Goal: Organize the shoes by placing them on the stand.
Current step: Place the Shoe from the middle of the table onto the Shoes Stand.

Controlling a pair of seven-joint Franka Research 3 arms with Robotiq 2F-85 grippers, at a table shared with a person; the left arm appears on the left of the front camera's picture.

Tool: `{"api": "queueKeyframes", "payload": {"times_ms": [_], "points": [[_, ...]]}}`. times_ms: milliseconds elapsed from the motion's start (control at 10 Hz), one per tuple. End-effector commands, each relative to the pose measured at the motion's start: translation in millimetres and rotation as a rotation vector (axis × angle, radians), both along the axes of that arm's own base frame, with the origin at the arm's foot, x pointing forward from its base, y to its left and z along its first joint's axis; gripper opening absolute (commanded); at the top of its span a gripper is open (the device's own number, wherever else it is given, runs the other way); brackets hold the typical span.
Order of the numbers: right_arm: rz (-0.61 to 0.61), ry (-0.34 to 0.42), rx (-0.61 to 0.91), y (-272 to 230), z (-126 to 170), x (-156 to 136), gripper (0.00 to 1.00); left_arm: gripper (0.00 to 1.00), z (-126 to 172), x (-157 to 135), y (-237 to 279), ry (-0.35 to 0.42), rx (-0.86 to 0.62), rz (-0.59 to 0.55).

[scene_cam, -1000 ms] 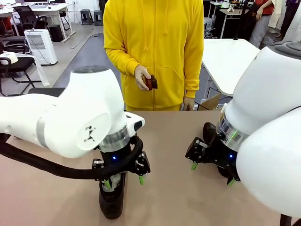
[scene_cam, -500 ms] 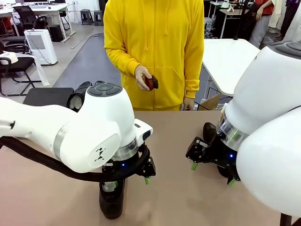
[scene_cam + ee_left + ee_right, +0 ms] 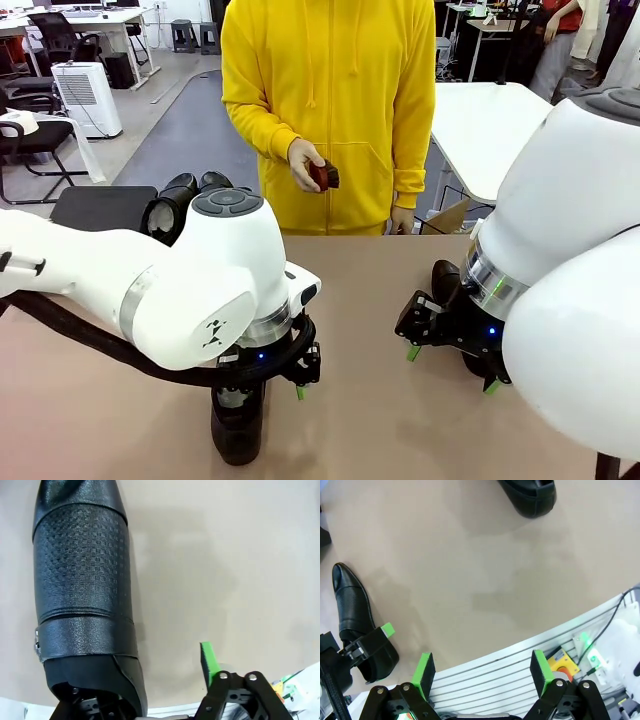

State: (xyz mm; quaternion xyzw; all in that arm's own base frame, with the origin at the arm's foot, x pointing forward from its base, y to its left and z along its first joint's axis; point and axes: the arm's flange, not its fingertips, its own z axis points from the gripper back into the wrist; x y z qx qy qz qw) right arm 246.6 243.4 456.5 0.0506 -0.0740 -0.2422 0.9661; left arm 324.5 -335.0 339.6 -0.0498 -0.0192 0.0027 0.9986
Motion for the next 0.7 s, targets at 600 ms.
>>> {"api": "queueKeyframes", "payload": {"times_ms": [600], "points": [[0.012,-0.008,-0.002,-1,-1,5,1.00,0.00,0,3,10,-0.009,0.070,0.047]]}}
